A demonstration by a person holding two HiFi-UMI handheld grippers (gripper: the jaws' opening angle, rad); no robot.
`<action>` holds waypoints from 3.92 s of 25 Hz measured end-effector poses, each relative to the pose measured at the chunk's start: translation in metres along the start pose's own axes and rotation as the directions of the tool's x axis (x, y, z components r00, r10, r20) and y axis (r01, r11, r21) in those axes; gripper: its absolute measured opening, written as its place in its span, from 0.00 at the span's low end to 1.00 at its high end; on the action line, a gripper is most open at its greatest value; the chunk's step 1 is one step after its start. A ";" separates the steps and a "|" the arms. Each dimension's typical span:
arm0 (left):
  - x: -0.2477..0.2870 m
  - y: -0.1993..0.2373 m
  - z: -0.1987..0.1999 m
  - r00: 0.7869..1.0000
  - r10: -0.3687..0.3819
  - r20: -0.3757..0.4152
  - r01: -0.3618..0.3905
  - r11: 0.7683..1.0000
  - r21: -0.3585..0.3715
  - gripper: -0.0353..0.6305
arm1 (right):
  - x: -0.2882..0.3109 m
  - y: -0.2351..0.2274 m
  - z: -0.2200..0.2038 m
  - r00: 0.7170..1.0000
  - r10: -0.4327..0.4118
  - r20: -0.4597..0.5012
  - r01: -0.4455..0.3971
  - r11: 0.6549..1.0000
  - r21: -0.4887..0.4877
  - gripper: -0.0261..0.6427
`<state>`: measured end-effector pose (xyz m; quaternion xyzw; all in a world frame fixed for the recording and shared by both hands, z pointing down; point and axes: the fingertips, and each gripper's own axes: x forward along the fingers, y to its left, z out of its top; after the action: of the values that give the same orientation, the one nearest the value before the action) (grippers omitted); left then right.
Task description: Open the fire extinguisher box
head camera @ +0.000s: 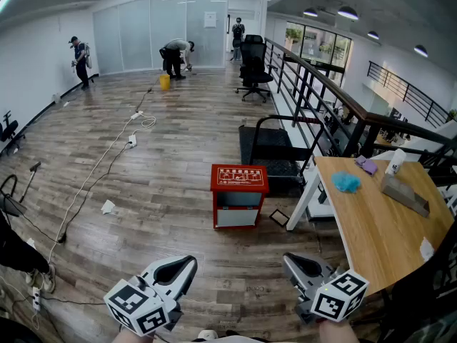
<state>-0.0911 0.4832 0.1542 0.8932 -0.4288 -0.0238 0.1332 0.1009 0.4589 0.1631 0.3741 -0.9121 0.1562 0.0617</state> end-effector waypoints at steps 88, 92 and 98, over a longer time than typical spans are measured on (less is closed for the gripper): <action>0.291 0.206 -0.001 0.989 0.076 -0.127 -0.081 0.996 -0.034 0.07 | 0.221 -0.287 0.044 0.999 0.010 -0.052 -0.005 0.995 0.095 0.06; 0.314 0.218 0.006 0.990 0.037 -0.136 -0.040 0.999 -0.020 0.07 | 0.233 -0.303 0.047 0.998 -0.019 -0.057 0.025 0.993 0.115 0.06; 0.342 0.254 0.009 0.985 0.035 -0.169 -0.036 0.999 -0.002 0.07 | 0.263 -0.328 0.055 0.995 -0.052 -0.081 0.061 0.992 0.114 0.06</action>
<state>-0.0699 0.0658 0.2351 0.8838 -0.4320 0.0533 0.1719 0.1438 0.0458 0.2499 0.3963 -0.8874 0.2216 0.0794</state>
